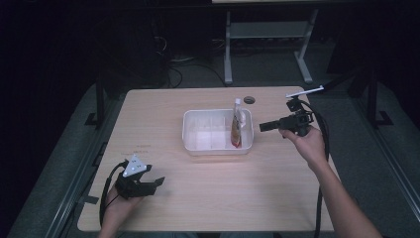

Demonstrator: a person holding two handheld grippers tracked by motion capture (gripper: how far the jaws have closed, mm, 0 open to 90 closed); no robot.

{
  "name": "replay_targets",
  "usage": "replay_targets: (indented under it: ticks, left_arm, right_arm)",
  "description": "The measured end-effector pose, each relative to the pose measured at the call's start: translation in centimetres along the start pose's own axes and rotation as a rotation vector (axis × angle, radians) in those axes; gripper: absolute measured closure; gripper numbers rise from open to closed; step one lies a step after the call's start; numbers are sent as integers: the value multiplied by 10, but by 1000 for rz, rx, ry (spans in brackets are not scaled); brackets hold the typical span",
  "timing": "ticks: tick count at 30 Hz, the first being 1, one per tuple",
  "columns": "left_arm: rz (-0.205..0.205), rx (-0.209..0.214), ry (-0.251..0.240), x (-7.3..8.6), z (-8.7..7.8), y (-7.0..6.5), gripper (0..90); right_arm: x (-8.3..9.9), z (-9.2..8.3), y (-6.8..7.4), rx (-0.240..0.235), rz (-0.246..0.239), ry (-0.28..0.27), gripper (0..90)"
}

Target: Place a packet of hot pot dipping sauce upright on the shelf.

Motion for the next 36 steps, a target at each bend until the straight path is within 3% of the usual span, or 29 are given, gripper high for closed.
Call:
replay_targets:
  ticks: [12,36]
  left_arm:
    - [-1,2,-1,1,0,1,328]
    - [-4,10,-11,0,0,-1,326]
  right_arm:
    - [18,-3,-8,1,-13,13,518]
    - [61,-10,-33,-17,25,5,485]
Point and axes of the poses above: each handheld gripper's, and its own axes: z roughly forward along the jaws, x roughly out of its underside, y roughly to its left, the point moved 4 cm from there along z, roughly forward along the jaws, and after that the axes turned 4 degrees about z, right-handed, at the moved point
